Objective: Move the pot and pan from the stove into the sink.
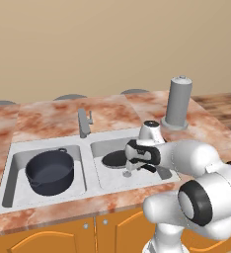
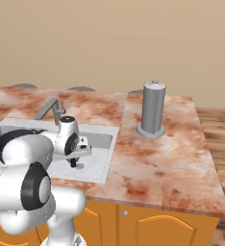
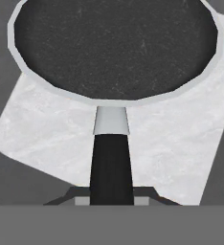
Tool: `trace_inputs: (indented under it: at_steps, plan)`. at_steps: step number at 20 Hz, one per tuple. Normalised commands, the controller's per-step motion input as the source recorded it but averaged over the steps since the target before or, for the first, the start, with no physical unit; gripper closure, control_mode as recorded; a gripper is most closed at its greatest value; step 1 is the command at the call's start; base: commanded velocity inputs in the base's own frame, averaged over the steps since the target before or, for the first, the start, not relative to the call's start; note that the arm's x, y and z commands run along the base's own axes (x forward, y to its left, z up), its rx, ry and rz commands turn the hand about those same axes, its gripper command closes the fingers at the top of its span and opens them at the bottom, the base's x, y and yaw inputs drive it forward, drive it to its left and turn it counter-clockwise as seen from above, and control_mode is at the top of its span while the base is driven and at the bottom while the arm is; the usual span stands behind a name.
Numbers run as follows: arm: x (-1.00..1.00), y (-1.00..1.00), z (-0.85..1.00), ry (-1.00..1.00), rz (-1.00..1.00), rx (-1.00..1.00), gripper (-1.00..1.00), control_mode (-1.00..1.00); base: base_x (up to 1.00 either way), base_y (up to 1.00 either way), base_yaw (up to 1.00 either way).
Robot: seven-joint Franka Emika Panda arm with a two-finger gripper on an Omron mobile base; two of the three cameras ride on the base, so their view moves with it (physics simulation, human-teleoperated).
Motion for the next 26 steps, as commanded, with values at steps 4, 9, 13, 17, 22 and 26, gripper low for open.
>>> trace_inputs:
  at_steps: [4, 9, 13, 17, 22, 26]
  plan:
    - [0.28, 0.00, -0.03, 0.00, 0.00, 0.00, 1.00, -1.00, 0.00, 0.00, 0.00]
    - [0.22, 0.00, -0.18, 0.00, 0.00, -0.01, 1.00, -1.00, 0.00, 0.00, 0.00]
    - [0.15, 0.01, -0.33, 0.00, 0.00, -0.04, -1.00, -1.00, 0.00, 0.00, 0.00]
    - [0.11, 0.00, -0.05, 0.00, 0.00, 0.00, -1.00, -1.00, 0.00, 0.00, 0.00]
    - [0.07, 0.00, 0.21, -0.01, 0.00, 0.01, -1.00, -1.00, 0.00, 0.00, 0.00]
    - [0.05, 0.00, 0.57, -0.02, 0.00, 0.07, -1.00, -1.00, 0.00, 0.00, 0.00]
